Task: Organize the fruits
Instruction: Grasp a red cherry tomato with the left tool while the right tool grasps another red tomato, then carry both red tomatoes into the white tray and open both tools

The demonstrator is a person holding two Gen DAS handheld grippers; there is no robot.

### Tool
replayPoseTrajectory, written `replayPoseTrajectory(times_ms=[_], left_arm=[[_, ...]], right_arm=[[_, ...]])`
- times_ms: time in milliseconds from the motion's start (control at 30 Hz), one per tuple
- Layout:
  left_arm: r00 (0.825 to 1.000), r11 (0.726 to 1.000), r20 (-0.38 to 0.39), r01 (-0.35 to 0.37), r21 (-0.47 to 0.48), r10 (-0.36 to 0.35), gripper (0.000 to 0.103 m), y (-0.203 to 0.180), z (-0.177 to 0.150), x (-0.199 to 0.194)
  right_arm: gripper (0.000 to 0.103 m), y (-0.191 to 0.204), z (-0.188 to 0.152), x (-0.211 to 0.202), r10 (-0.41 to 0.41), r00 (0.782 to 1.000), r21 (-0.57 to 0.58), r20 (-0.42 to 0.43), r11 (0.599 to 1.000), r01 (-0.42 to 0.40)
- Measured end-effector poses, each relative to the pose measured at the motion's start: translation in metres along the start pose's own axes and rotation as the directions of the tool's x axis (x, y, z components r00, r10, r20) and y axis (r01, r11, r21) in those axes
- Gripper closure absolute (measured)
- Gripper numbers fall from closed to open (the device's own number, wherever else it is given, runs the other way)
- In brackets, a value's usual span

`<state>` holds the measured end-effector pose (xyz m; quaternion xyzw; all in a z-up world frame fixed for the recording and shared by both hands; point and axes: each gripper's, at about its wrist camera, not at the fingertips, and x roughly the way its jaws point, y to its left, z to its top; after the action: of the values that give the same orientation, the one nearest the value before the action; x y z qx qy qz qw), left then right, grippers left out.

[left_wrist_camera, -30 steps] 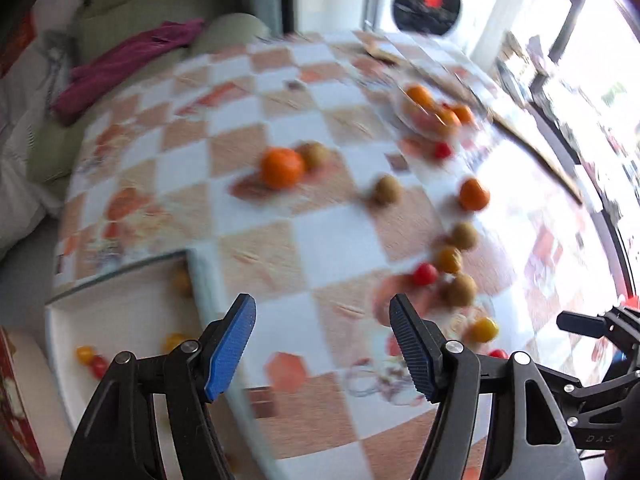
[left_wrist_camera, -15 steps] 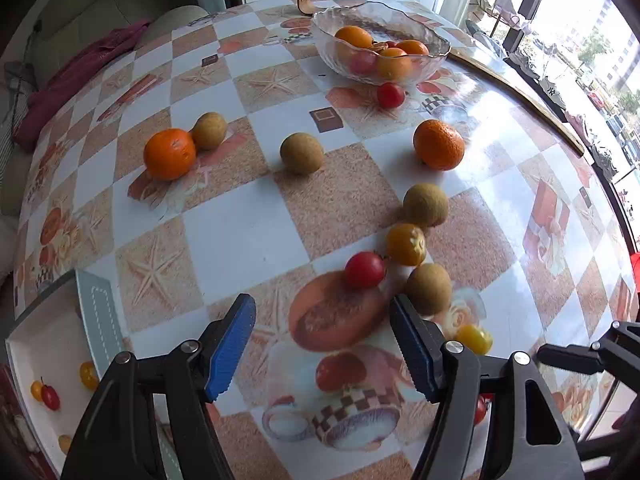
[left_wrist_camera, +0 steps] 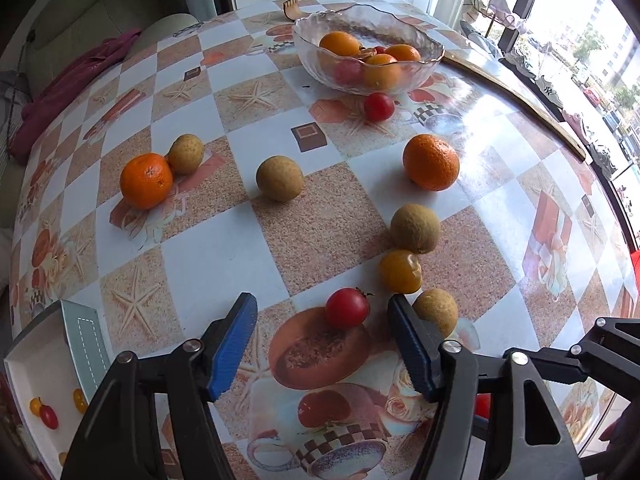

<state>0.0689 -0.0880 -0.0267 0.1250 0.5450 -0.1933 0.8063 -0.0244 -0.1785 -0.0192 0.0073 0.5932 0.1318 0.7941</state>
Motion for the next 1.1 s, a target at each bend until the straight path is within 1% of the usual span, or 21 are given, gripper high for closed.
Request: replayPoseTrajectory(times_ms=[33,67,100,133,167,233,267,367,433,633,867,1100], left_arm=[[1.0,1.0,0.003,-0.001,-0.003,0.001,0.045,0.001,0.0,-0.001],[1.0,1.0,0.004,-0.003,-0.009,0.003,0.047,0.002,0.0,-0.002],[1.0,1.0,0.004,-0.003,-0.013,0.003,0.051,0.003,0.001,-0.002],[1.0,1.0,0.006,0.01,-0.018,-0.009,0.058,0.005,0.001,-0.003],[1.0,1.0,0.007,0.021,-0.021,-0.021,0.061,0.005,0.001,-0.003],[0.999,0.999,0.006,0.048,-0.013,-0.048,0.077,0.003,0.001,-0.005],[0.998,0.998,0.005,0.055,-0.006,-0.055,0.08,0.001,0.001,-0.005],[0.998,0.998,0.006,0.061,-0.013,-0.061,0.081,-0.002,-0.002,-0.007],[0.997,0.996,0.004,0.074,-0.044,-0.074,0.081,0.001,-0.005,-0.009],[0.997,0.991,0.005,0.079,-0.111,-0.079,0.081,0.014,-0.014,-0.021],[0.998,0.982,0.039,0.057,-0.179,-0.051,0.081,0.027,-0.027,-0.052],[0.997,0.963,0.08,0.029,-0.268,-0.008,0.081,0.052,-0.047,-0.087]], right_arm=[[0.066,0.0,0.002,0.001,0.01,1.0,-0.005,0.001,1.0,-0.01],[0.07,-0.001,0.003,0.001,0.023,1.0,-0.007,0.0,1.0,-0.023],[0.079,-0.001,0.004,0.002,0.044,0.999,-0.008,-0.005,0.999,-0.044],[0.081,0.0,0.005,0.003,0.061,0.998,-0.009,-0.011,0.998,-0.061],[0.081,0.001,0.005,0.003,0.061,0.998,-0.013,-0.015,0.998,-0.061],[0.081,0.001,0.005,0.003,0.071,0.997,-0.005,-0.022,0.997,-0.072],[0.081,-0.001,0.005,0.004,0.082,0.996,0.013,-0.027,0.997,-0.082],[0.081,-0.005,0.0,0.003,0.092,0.995,0.057,-0.039,0.994,-0.089],[0.081,-0.007,-0.004,0.0,0.09,0.995,0.073,-0.042,0.994,-0.087],[0.081,-0.017,-0.013,-0.01,0.102,0.994,0.145,-0.05,0.985,-0.094],[0.081,-0.02,-0.012,-0.018,0.103,0.993,0.188,-0.058,0.978,-0.09],[0.081,-0.015,-0.004,-0.028,0.083,0.995,0.18,-0.048,0.981,-0.073]])
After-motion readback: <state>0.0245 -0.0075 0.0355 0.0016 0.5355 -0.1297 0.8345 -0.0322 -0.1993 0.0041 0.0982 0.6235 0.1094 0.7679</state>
